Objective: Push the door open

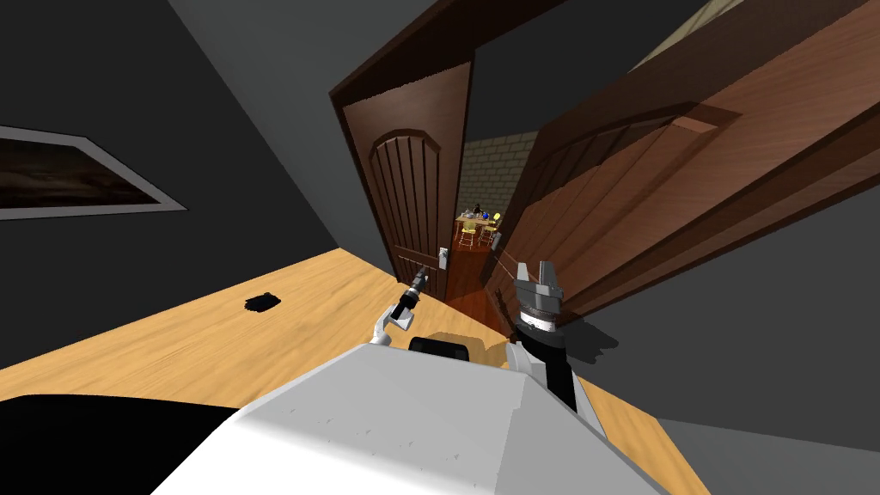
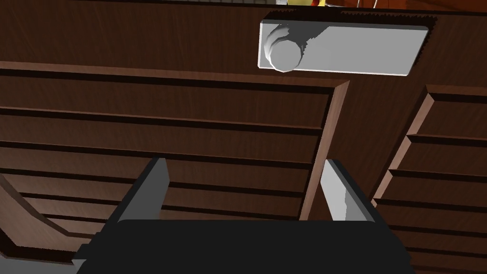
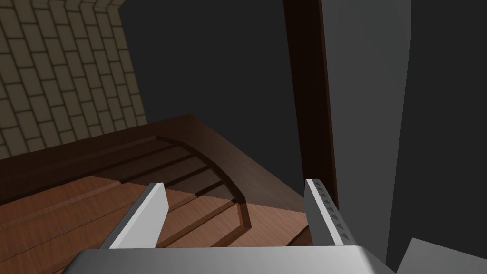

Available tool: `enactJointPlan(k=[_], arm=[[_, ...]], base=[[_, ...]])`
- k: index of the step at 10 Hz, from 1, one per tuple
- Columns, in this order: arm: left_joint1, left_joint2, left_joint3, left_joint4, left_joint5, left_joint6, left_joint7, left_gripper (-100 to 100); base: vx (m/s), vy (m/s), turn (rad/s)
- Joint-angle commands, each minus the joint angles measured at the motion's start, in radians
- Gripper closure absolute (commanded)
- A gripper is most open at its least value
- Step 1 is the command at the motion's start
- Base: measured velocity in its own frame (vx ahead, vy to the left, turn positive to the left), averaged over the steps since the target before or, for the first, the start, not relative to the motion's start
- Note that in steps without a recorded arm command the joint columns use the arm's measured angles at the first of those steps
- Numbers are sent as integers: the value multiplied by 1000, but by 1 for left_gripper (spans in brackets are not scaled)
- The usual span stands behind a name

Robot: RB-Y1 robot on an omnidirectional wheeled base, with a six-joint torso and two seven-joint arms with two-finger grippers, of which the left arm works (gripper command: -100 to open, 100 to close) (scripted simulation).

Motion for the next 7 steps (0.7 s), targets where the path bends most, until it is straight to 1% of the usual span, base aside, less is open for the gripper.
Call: enactJointPlan(k=[1, 4, 6, 7], arm=[[-19, 4, -15, 40, -2, 3, 2, -100], [-41, 8, -33, 84, -4, 9, 2, -100], [-51, 9, -41, 105, -5, 12, 3, -100], [-45, 11, -39, 89, -4, 16, 4, -100]], base=[[130, 20, -108], [116, 40, -73], [104, 49, -49], [41, 20, -9]])
